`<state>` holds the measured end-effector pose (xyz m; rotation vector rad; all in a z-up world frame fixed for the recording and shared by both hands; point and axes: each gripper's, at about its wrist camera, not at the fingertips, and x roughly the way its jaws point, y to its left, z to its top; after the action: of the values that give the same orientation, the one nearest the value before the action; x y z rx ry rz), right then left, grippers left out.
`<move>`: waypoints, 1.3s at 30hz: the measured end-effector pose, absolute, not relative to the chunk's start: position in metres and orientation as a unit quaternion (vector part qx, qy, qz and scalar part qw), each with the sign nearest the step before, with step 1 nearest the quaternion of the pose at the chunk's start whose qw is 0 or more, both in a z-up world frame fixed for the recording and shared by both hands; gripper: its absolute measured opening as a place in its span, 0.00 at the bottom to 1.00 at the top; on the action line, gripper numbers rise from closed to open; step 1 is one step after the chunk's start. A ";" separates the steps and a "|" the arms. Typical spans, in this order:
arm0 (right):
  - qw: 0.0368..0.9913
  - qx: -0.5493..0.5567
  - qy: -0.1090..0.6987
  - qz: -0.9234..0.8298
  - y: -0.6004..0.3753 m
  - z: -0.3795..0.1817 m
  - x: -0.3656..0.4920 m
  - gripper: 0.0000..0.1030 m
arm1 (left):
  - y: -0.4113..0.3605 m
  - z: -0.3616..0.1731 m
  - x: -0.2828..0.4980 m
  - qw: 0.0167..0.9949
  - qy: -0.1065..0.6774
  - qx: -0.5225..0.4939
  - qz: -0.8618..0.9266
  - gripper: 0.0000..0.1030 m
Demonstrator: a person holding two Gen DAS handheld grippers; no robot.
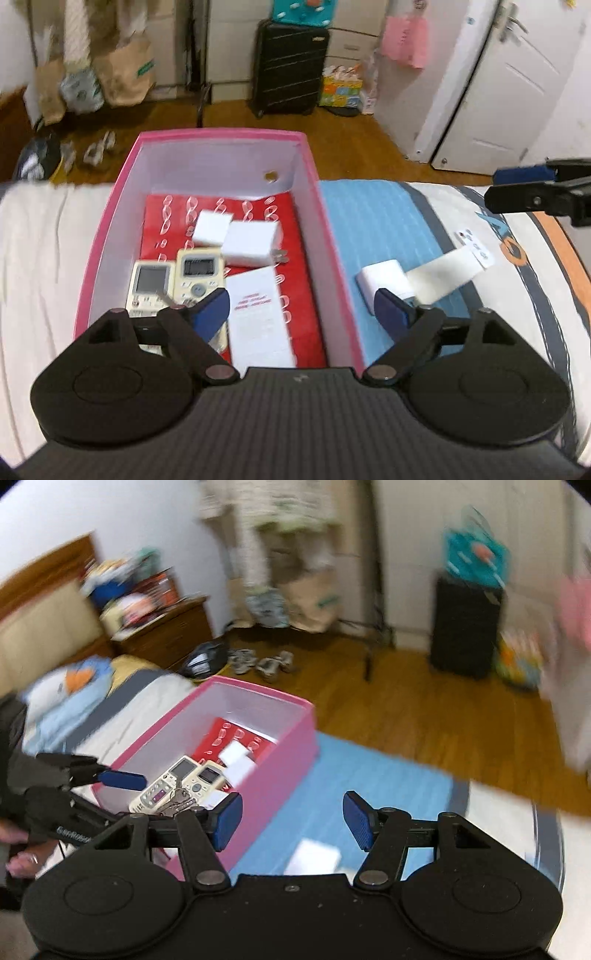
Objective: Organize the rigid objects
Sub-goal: 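Move both tools back to the white charger and power bank on the bed, then grasp the white charger cube with the left tool while the right tool grasps the white power bank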
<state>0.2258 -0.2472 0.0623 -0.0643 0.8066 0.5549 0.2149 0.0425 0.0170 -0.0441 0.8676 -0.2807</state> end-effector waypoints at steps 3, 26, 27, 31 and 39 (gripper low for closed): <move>0.878 0.021 0.409 0.248 -0.271 0.048 0.220 0.64 | 0.028 0.026 0.208 0.898 0.413 -0.003 -0.150 0.83; 0.824 -0.328 0.377 0.268 -0.273 -0.072 0.201 0.66 | -0.102 0.021 0.226 0.870 0.447 0.018 -0.205 0.83; 0.821 -0.337 0.370 0.274 -0.274 -0.074 0.204 0.67 | -0.104 0.016 0.232 0.870 0.451 0.011 -0.196 0.83; 0.792 -0.395 0.351 0.307 -0.274 -0.082 0.208 0.69 | -0.110 -0.011 0.262 0.868 0.469 -0.005 -0.162 0.82; 0.763 -0.374 0.387 0.358 -0.266 -0.094 0.256 0.80 | -0.119 -0.055 0.288 0.863 0.490 0.036 -0.116 0.83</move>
<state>0.2555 -0.2662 -0.0939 -0.8141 0.8425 0.7787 0.2884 -0.1195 -0.0546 0.0756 1.0281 -0.2425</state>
